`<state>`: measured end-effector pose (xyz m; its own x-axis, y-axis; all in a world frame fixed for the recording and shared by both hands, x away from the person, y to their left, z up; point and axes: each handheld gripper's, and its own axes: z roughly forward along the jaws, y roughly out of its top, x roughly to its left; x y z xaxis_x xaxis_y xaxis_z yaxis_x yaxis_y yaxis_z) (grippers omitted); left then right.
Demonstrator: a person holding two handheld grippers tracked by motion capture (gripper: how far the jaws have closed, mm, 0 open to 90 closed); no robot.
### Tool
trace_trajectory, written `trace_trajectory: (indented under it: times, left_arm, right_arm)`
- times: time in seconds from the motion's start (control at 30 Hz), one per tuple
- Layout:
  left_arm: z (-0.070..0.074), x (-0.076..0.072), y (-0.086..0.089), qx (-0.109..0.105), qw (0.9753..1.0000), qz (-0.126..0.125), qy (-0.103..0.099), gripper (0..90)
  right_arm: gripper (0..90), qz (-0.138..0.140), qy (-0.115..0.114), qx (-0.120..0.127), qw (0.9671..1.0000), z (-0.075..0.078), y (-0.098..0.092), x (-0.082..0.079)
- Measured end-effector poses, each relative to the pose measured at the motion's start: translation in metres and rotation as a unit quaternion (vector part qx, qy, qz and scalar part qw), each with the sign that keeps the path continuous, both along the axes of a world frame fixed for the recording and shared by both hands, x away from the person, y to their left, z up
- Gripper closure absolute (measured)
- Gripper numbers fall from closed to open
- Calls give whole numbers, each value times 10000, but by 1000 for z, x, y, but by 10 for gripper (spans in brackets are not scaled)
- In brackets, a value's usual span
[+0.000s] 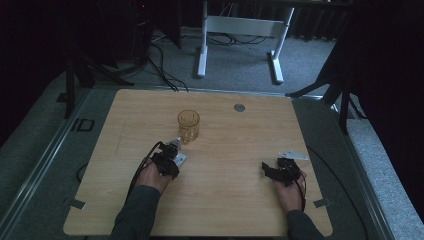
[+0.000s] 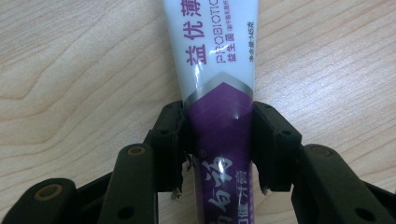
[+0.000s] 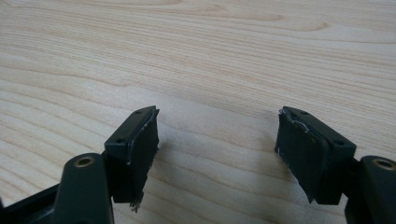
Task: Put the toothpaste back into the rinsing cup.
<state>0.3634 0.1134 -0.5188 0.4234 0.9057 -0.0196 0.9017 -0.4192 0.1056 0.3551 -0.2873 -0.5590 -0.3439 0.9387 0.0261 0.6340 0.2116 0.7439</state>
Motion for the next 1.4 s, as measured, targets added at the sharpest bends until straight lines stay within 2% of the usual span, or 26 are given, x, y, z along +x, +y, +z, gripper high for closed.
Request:
trace_trajectory:
  times: [0.17,0.4,0.53,0.67,0.73,1.0,1.1,1.4]
  left_arm:
    - [0,0,1,20,10000,1,-21,602]
    - [2,-2,5,-71,10000,-32,-34,667]
    - [4,-2,9,-117,9999,-45,-41,687]
    - [6,-3,14,-64,9999,-21,-84,700]
    - [6,-4,17,-117,9999,-14,-79,701]
    - [13,-5,31,-215,9994,142,-243,704]
    - [15,-5,34,-299,9991,192,-249,704]
    - [25,-5,46,-490,9968,408,-487,704]
  right_arm:
    - [294,-2,0,5,10000,0,0,0]
    - [294,-2,-3,13,10000,0,0,0]
    - [294,-10,-6,22,10000,0,0,0]
    - [294,-9,-6,23,10000,0,-1,0]
    - [294,-9,-7,24,10000,0,-1,0]
    - [294,-11,-7,21,10000,0,-1,0]
    - [294,-13,-5,24,10000,0,-1,0]
    - [294,-13,-4,25,10000,0,-1,0]
